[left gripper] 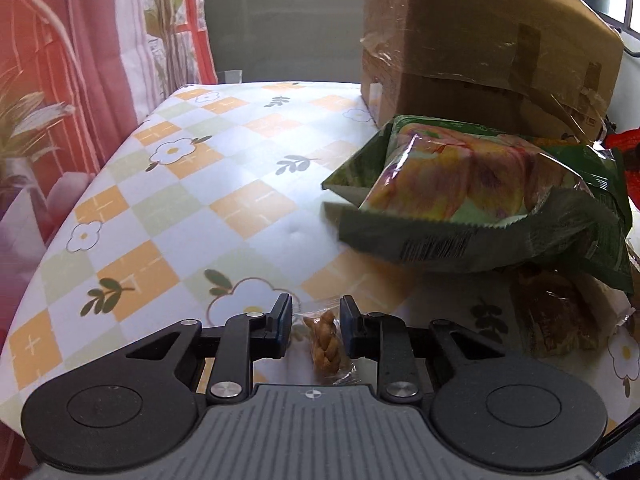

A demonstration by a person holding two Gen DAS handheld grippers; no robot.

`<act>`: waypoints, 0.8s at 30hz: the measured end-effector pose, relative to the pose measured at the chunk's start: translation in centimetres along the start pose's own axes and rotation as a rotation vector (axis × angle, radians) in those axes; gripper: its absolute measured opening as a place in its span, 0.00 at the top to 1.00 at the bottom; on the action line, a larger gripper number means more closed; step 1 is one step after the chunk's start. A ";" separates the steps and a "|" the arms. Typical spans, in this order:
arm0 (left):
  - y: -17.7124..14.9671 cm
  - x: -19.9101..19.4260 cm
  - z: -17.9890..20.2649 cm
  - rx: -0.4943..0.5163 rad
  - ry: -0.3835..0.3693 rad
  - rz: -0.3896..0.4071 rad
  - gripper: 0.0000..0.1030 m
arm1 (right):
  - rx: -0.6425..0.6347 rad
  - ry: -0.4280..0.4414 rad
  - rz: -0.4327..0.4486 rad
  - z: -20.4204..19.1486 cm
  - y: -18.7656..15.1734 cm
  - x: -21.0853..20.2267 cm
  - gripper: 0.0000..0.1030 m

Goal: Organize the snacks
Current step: 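Carry both held snacks over the box and release them inside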

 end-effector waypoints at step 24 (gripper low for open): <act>14.7 -10.6 1.6 0.044 -0.041 0.382 0.74 | -0.029 0.107 0.155 -2.0 5.4 -2.5 0.87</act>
Point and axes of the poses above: each gripper's, at about its wrist camera, not at the fingertips, and x roughly the way its jaws point, z to its right, y to its top, the point moved 4 cm from there along x, roughly the way its jaws point, and after that the axes turned 6 degrees about -y, right-handed, at the moved point
